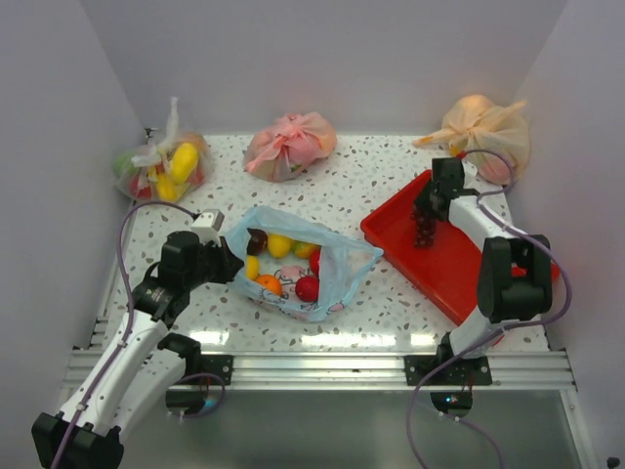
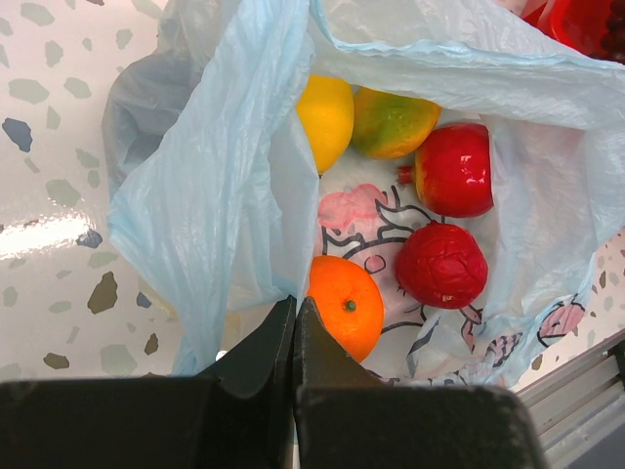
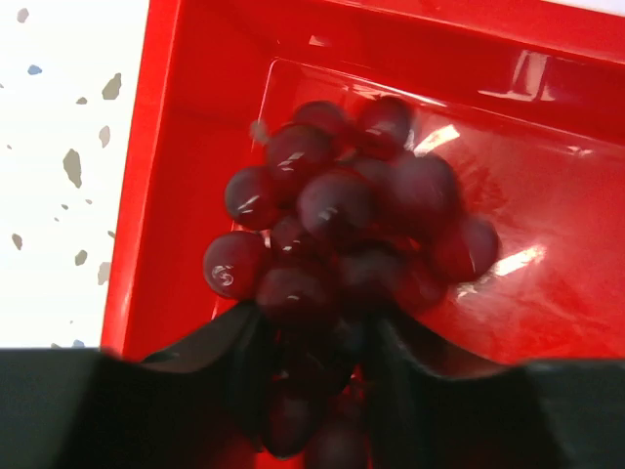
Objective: Untie the knot of the plastic bag and take out the fruit
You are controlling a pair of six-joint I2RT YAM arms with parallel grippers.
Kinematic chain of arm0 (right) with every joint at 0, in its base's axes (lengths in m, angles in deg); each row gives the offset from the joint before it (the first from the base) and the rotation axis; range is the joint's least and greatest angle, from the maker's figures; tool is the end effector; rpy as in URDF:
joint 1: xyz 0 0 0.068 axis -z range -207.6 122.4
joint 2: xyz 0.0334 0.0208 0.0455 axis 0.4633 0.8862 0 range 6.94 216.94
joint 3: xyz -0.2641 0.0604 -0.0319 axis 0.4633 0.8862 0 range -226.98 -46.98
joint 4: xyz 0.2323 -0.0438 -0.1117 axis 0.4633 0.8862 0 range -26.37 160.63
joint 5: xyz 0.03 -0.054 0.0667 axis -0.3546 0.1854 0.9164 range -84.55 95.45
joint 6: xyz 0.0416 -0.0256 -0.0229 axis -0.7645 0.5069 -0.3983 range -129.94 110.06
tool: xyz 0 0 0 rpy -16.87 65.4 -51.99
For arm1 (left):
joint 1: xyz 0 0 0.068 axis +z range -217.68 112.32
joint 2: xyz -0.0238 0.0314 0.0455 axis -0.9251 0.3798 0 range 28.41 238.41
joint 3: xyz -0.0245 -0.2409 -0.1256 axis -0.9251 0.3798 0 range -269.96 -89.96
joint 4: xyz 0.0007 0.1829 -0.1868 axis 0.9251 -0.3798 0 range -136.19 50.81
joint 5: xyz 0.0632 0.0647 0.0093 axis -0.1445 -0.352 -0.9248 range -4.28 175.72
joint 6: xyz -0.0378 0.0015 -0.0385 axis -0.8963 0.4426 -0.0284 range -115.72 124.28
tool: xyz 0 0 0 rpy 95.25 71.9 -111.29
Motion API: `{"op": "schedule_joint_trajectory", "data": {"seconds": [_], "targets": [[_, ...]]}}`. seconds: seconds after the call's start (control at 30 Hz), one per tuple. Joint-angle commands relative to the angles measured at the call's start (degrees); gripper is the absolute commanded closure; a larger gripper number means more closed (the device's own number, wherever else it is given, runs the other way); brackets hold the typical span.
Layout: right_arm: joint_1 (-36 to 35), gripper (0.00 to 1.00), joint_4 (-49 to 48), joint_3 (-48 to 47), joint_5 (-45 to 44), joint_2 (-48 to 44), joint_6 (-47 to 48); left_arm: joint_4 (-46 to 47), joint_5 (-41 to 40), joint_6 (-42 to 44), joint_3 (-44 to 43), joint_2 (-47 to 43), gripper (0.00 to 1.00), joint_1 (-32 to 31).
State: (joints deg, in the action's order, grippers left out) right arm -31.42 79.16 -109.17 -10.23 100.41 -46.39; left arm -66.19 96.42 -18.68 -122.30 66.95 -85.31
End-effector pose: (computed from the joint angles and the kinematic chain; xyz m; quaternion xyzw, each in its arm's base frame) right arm 0.3505 0.0136 0.2221 0.3069 0.8699 0.0064 0.3860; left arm 0.1455 -0.0531 0.2514 0.0036 0.8769 -0.2412 0.4157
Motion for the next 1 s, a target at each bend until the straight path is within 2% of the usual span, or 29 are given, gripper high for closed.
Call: {"op": "schedule_joint_trajectory", "data": {"seconds": [0.0, 0.03, 0.07, 0.13, 0.3, 0.4, 0.6, 0.97], "targets": [[0.0, 0.46, -1.1, -6.0, 3.5, 0.2, -0.6, 2.9, 0.6, 0.4, 0.2, -0.6, 1.0, 0.5], [0.1, 0.33, -0.3, -6.1, 3.7, -0.9, -0.4, 2.9, 0.5, 0.5, 0.3, -0.7, 1.0, 0.4], [0.1, 0.16, 0.2, -6.1, 3.6, -1.5, 0.1, 2.9, 0.5, 0.4, 0.2, -0.8, 1.0, 0.5], [0.1, 0.02, 1.4, -5.5, 4.0, -4.2, 1.6, 3.0, 0.4, 0.4, 0.2, -0.8, 1.0, 0.4], [-0.4, 0.01, 3.1, -4.4, 9.3, -10.3, 8.0, 3.0, 0.4, 0.5, 0.3, -0.8, 1.0, 0.4], [-3.4, 0.01, 4.2, -5.1, 12.7, -14.4, 14.1, 2.9, 0.4, 0.5, 0.3, -0.8, 1.0, 0.4], [-18.3, 0.01, 7.8, -9.5, 12.5, -18.8, 26.0, 2.9, 0.2, 0.4, 0.2, -0.8, 1.0, 0.5], [-47.1, 0.01, 10.8, -11.2, 13.4, -14.3, 33.6, 2.8, 0.0, 0.3, 0.3, -0.5, 1.0, 0.4]]}}
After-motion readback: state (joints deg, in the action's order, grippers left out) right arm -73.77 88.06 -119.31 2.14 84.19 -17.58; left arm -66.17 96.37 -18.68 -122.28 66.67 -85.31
